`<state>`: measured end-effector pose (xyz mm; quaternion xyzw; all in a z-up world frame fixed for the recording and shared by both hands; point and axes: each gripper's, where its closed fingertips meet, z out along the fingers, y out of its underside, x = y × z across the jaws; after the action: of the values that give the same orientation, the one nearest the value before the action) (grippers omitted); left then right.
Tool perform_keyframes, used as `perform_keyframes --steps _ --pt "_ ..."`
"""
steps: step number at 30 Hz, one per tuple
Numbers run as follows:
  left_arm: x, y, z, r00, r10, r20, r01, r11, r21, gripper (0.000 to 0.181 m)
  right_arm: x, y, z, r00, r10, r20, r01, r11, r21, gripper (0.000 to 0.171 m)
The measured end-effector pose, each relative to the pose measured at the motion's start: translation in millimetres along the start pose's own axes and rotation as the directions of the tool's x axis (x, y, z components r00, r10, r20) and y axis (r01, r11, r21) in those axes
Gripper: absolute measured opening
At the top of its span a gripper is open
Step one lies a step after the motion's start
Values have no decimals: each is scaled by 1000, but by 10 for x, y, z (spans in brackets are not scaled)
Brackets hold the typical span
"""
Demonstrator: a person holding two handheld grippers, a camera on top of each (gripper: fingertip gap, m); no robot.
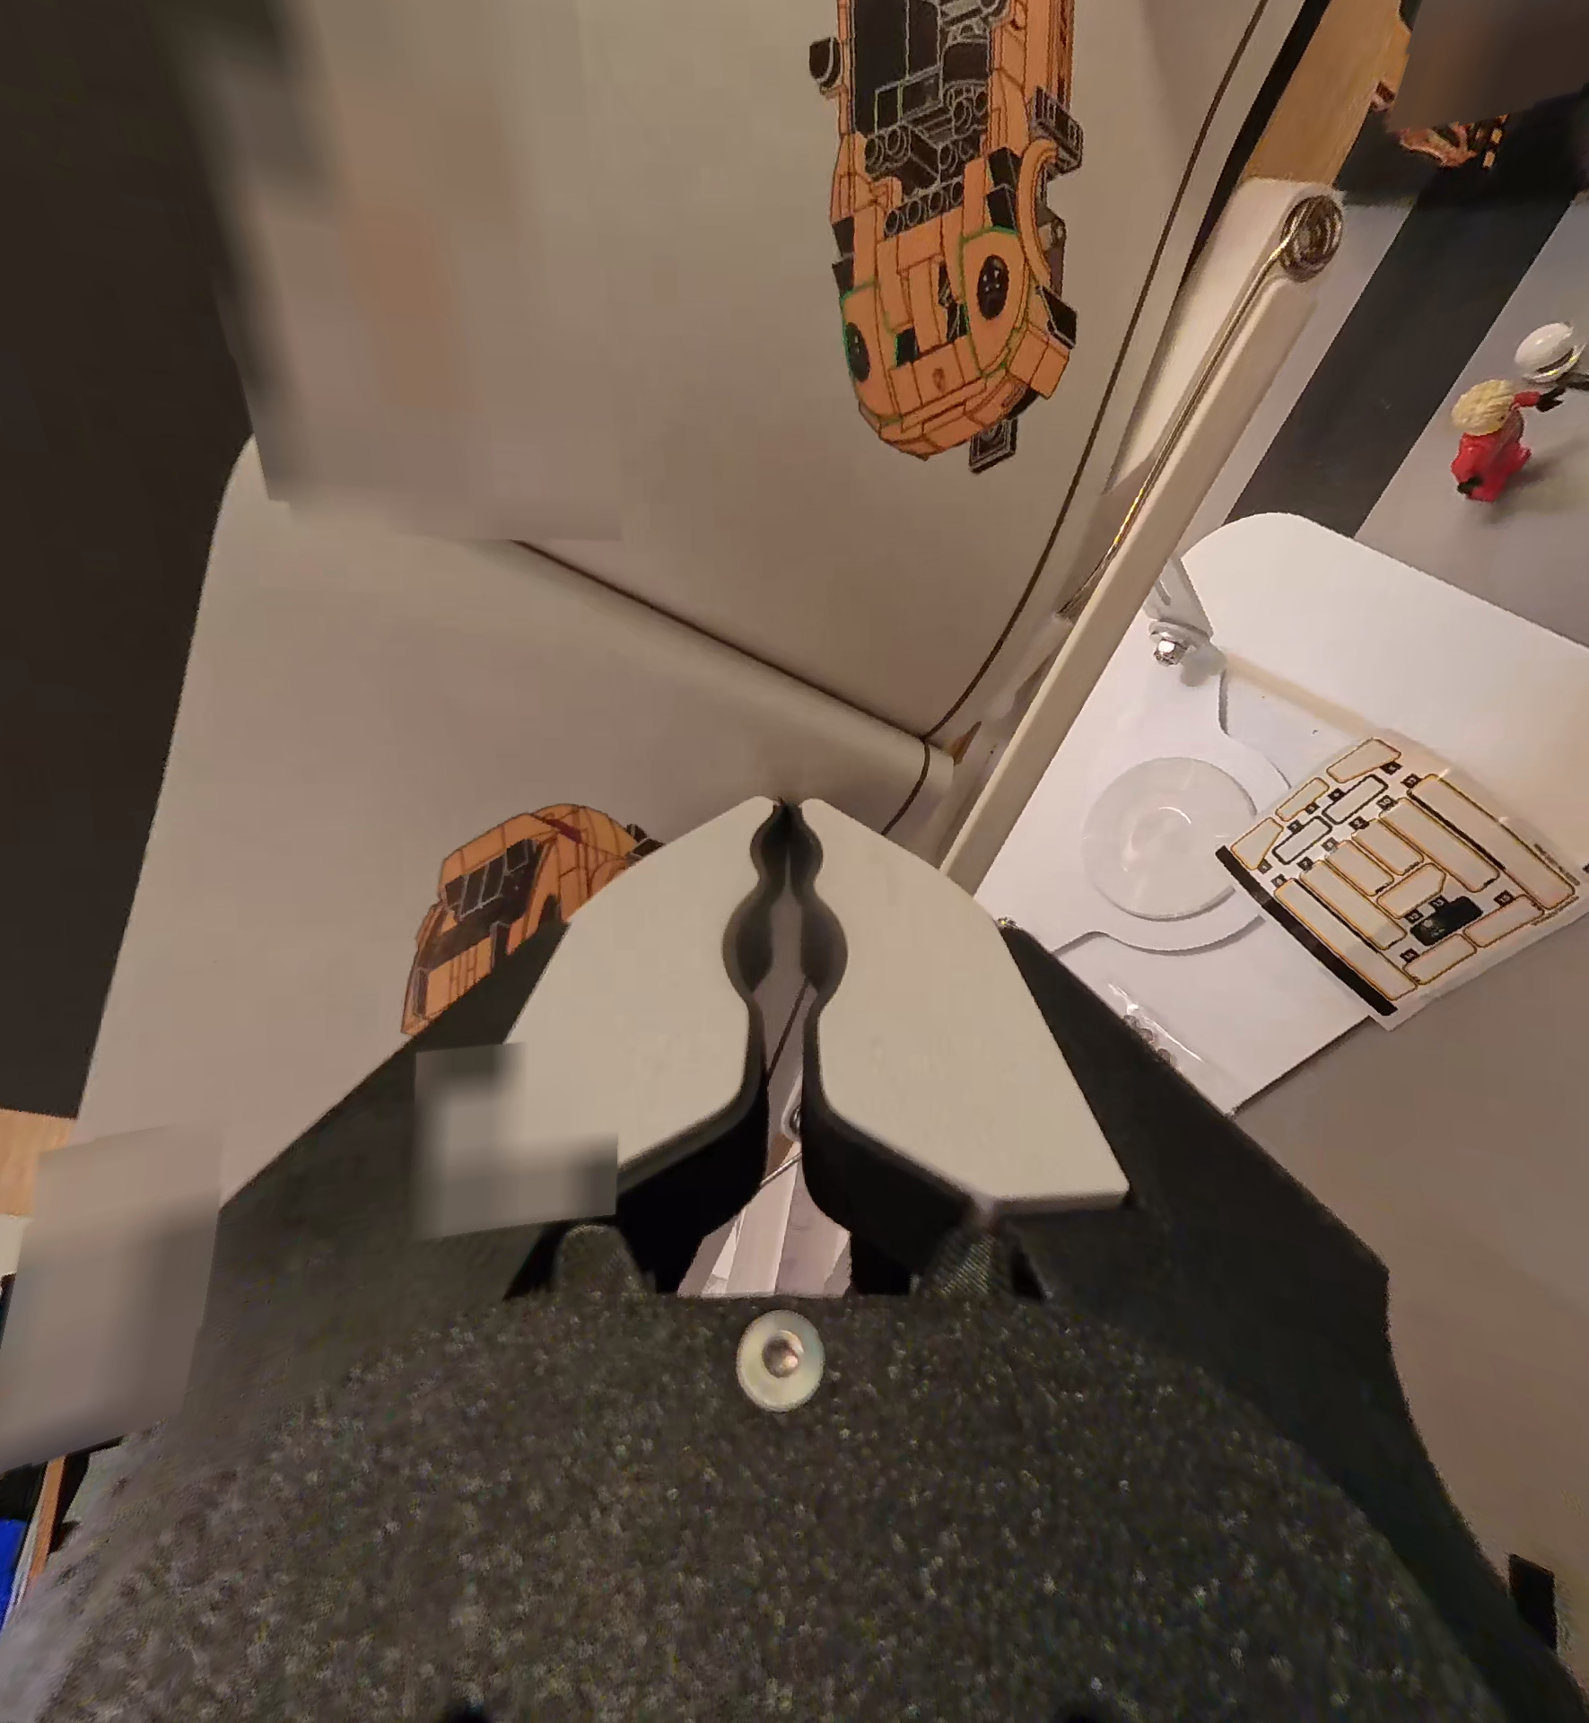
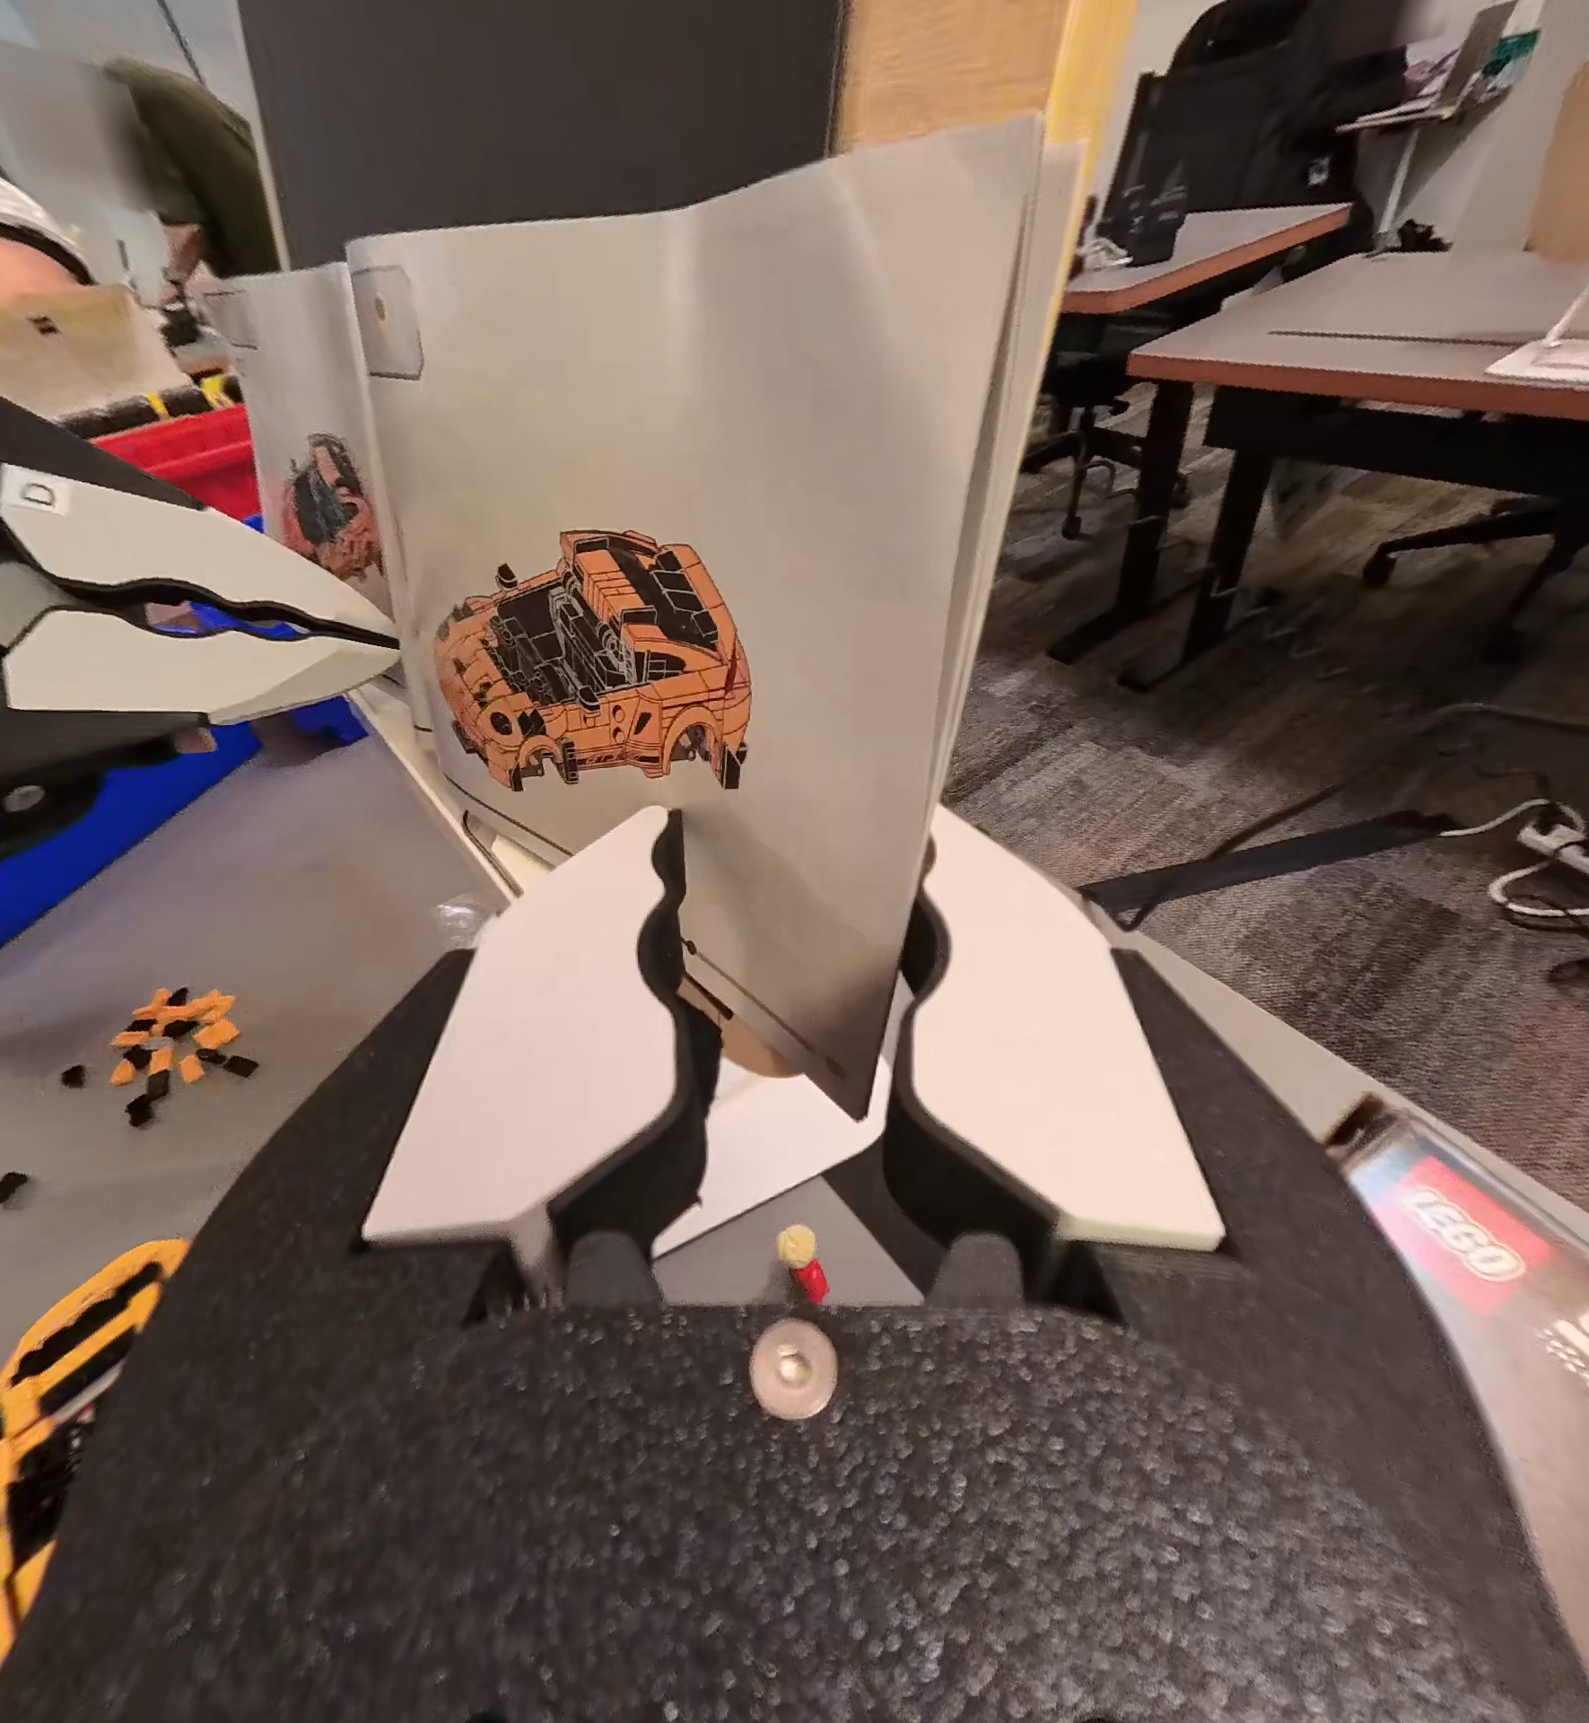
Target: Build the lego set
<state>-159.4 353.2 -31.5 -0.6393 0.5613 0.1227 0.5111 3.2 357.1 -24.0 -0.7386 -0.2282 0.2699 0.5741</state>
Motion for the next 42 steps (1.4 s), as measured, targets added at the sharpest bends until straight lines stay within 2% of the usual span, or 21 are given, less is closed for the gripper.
perform_keyframes --steps 6,11,13,15,17,18,20,22,26,30,32,34,36,38,40,41,42 --pt "42 -216 -83 999 36 -15 -34 994 103 0 35 -8 -102 987 -49 -153 52 999 15 47" --pt "57 -336 32 999 49 -16 -47 994 98 0 101 -120 -344 945 -12 -326 48 994 102 41" --pt "59 -349 74 999 45 -17 -43 995 92 0 123 -320 -576 903 30 -429 61 979 196 41" --pt "60 -354 89 999 51 -15 -50 995 90 0 -161 -735 -858 871 -53 -488 246 908 340 38" --pt "60 -359 102 999 50 -14 -49 994 93 0 -709 -1022 -916 861 -223 -457 424 811 403 22" --pt "59 -360 105 999 43 -17 -41 995 96 0 -972 -1055 -819 866 -297 -401 457 796 397 12" --pt "62 -362 93 999 14 -34 -10 993 119 0 -1271 -945 -467 895 -355 -269 430 845 317 10" --pt "73 -342 46 998 -4 -59 14 986 169 0 -1350 -763 -96 929 -328 -175 362 904 229 7" --pt "-41 -125 -185 990 -116 -82 132 964 229 1 -1477 -433 545 928 -363 -80 369 927 74 0" --pt "-210 301 -423 959 -272 -83 283 938 198 1 -1319 -171 1012 884 -439 -161 417 896 -151 0" --pt "-131 513 -518 920 -360 -157 384 909 162 0 -1280 -153 1061 856 -481 -191 450 874 -185 0" --pt "116 711 -572 832 -459 -312 503 861 73 0 -1273 -150 1068 828 -519 -212 480 852 -211 0" --pt "304 820 -584 674 -590 -444 660 751 4 0 -1268 -139 1079 794 -562 -233 508 823 -254 0" --pt "435 837 -549 403 -723 -562 831 546 -107 11 -1262 -130 1094 765 -596 -245 525 797 -299 0" --pt "419 745 -531 111 -755 -647 942 287 -174 24 -1259 -127 1097 762 -597 -250 516 794 -323 0" --pt "360 722 -505 22 -752 -659 969 179 -172 26 -1261 -128 1095 771 -585 -251 503 801 -324 0" --pt "295 726 -458 -12 -758 -652 983 109 -145 28 -1261 -127 1095 779 -574 -253 491 809 -324 0"
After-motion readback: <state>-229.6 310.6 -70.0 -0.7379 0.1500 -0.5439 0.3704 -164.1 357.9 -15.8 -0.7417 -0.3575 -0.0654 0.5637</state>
